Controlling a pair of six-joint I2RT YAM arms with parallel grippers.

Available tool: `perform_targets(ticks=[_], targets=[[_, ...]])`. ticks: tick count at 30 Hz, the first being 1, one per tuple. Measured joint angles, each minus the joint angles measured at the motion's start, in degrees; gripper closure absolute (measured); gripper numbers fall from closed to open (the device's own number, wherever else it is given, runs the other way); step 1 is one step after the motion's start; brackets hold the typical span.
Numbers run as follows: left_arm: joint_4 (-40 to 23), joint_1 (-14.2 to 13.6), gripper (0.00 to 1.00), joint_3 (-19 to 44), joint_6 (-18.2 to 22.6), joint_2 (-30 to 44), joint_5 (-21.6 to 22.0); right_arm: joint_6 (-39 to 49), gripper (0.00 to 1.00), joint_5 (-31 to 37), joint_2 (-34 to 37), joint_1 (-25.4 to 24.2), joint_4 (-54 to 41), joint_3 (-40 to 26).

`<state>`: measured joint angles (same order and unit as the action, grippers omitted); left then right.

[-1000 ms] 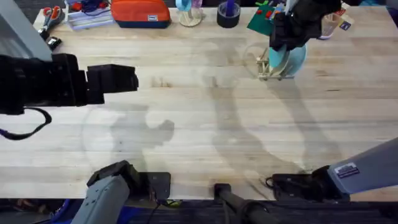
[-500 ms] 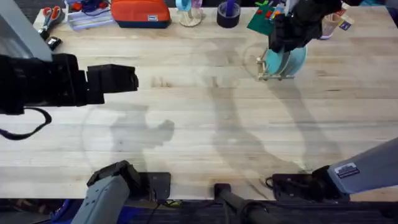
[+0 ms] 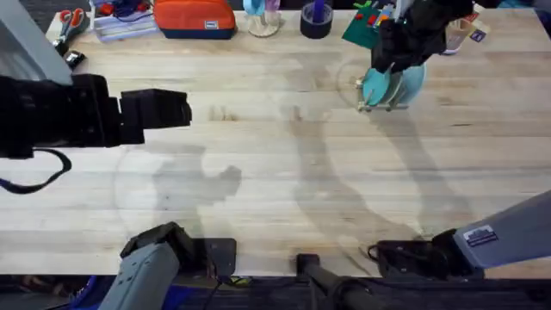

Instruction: Pick up the plates from the table one by one and place each into a slot on the dish rack.

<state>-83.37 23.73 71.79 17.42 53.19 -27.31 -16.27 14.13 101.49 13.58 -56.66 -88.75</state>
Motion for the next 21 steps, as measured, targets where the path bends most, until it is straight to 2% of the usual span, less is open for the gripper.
perform_targets(ticks=[15,21], targets=[[0.0,0.0,0.007,0.0,-0.01,0.0,0.0,0.02,0.811,-0.02,-0.69,0.0,-0.01,0.0],[0.0,0.0,0.007,0.0,-0.01,0.0,0.0,0.02,0.743,0.0,-4.32,0.0,-0.33,0.0]])
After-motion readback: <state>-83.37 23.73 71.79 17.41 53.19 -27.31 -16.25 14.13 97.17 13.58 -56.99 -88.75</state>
